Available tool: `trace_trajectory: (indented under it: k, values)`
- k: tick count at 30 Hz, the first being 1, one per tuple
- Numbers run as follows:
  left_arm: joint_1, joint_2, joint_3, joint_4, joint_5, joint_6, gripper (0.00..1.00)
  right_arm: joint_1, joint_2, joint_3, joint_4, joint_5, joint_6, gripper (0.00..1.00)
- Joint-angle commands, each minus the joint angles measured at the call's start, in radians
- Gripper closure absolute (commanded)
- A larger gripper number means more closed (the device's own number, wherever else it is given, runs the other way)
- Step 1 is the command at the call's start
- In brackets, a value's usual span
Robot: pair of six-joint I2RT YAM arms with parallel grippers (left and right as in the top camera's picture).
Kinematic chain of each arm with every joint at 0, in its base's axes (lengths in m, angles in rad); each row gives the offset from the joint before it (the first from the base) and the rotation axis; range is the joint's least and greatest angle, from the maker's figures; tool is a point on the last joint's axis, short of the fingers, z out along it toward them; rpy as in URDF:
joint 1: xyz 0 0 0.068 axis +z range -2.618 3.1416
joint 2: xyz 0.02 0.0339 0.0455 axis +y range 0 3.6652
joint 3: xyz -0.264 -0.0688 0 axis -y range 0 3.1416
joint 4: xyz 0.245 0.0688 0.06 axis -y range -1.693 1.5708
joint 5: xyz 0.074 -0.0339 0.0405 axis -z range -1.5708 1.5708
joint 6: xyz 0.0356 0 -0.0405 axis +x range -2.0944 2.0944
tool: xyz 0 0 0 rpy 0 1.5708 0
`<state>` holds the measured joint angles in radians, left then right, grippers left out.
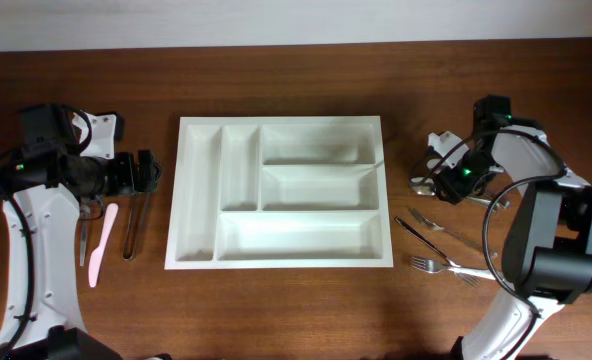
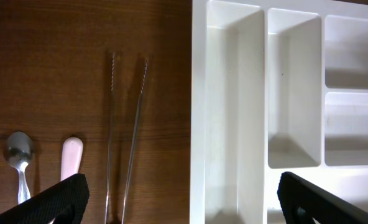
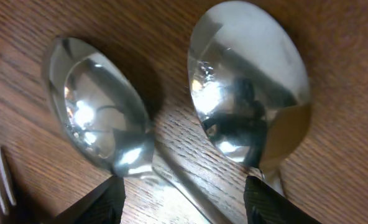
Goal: Pack container
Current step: 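Lower the right gripper and grasp the upper spoon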
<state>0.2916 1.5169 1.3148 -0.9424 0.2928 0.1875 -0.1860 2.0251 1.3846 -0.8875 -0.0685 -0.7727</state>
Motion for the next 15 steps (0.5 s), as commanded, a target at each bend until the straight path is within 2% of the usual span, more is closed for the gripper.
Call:
trace_trajectory:
  k: [1, 4, 9, 13, 15]
  values:
    - [0.005, -0.002, 0.018, -0.002, 0.018, 0.016, 0.01, 0.006, 0.024, 0.008, 0.006, -0.002, 0.026, 0.38]
    - [0.005, -0.002, 0.018, -0.002, 0.018, 0.016, 0.01, 0.011, 0.042, 0.008, 0.013, -0.003, 0.026, 0.39]
    - [0.005, -0.002, 0.018, -0.002, 0.018, 0.016, 0.01, 0.032, 0.075, 0.008, 0.014, -0.006, 0.026, 0.58]
    - [0.005, -0.002, 0.018, -0.002, 0.018, 0.016, 0.01, 0.051, 0.078, 0.008, 0.038, -0.006, 0.068, 0.94]
    - [0.005, -0.002, 0.018, -0.002, 0.018, 0.016, 0.01, 0.054, 0.078, 0.008, 0.055, -0.006, 0.11, 0.96]
